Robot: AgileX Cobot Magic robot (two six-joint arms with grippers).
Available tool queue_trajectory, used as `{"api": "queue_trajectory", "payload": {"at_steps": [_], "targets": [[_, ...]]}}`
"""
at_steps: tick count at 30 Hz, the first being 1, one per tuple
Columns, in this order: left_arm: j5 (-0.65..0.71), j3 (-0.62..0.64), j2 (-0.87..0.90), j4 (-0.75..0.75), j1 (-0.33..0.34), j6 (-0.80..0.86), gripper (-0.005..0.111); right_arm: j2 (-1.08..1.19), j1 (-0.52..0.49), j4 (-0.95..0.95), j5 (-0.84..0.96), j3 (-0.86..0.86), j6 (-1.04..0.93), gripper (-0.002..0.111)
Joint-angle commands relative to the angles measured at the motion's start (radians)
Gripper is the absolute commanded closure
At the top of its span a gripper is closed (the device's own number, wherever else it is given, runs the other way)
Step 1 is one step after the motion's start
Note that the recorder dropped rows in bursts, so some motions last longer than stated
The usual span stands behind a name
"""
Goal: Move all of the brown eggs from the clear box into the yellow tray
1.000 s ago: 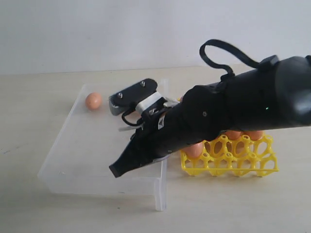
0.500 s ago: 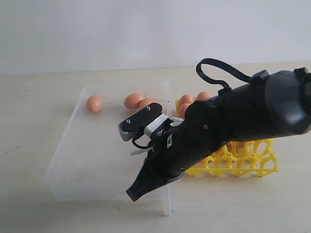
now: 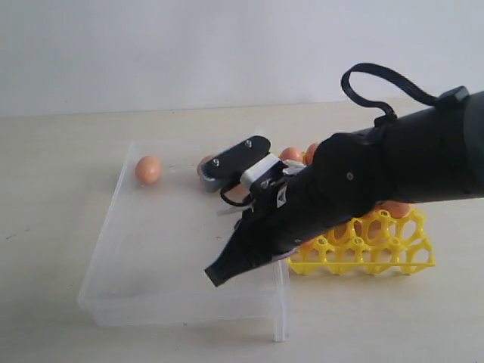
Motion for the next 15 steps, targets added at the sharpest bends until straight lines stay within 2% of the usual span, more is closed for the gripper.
{"api": "queue_trajectory", "payload": {"at_steps": [1, 3, 7, 9, 10, 12, 15], "targets": [[-0.009, -0.004, 0.001, -0.002, -0.006, -0.006, 0.107, -0.015, -0.004, -0.007, -0.025, -0.123, -0.004, 0.108], [-0.009, -0.004, 0.001, -0.002, -0.006, -0.006, 0.107, -0.009, -0.004, -0.007, -0.054, -0.211, -0.006, 0.104], [-0.009, -0.004, 0.001, -0.002, -0.006, -0.004, 0.107, 0.061, -0.054, -0.003, 0.044, -0.403, 0.02, 0.079], [-0.009, -0.004, 0.001, -0.002, -0.006, -0.004, 0.107, 0.144, -0.08, -0.003, 0.115, -0.526, 0.135, 0.062], [-0.009, -0.004, 0.001, -0.002, -0.006, -0.007, 0.107, 0.177, -0.082, -0.003, 0.13, -0.567, 0.159, 0.058], [-0.009, -0.004, 0.001, -0.002, -0.006, -0.007, 0.107, 0.265, -0.082, -0.003, 0.169, -0.671, 0.18, 0.055], [-0.009, -0.004, 0.001, -0.002, -0.006, -0.005, 0.107, 0.419, -0.082, 0.003, 0.263, -0.876, 0.246, 0.055]]}}
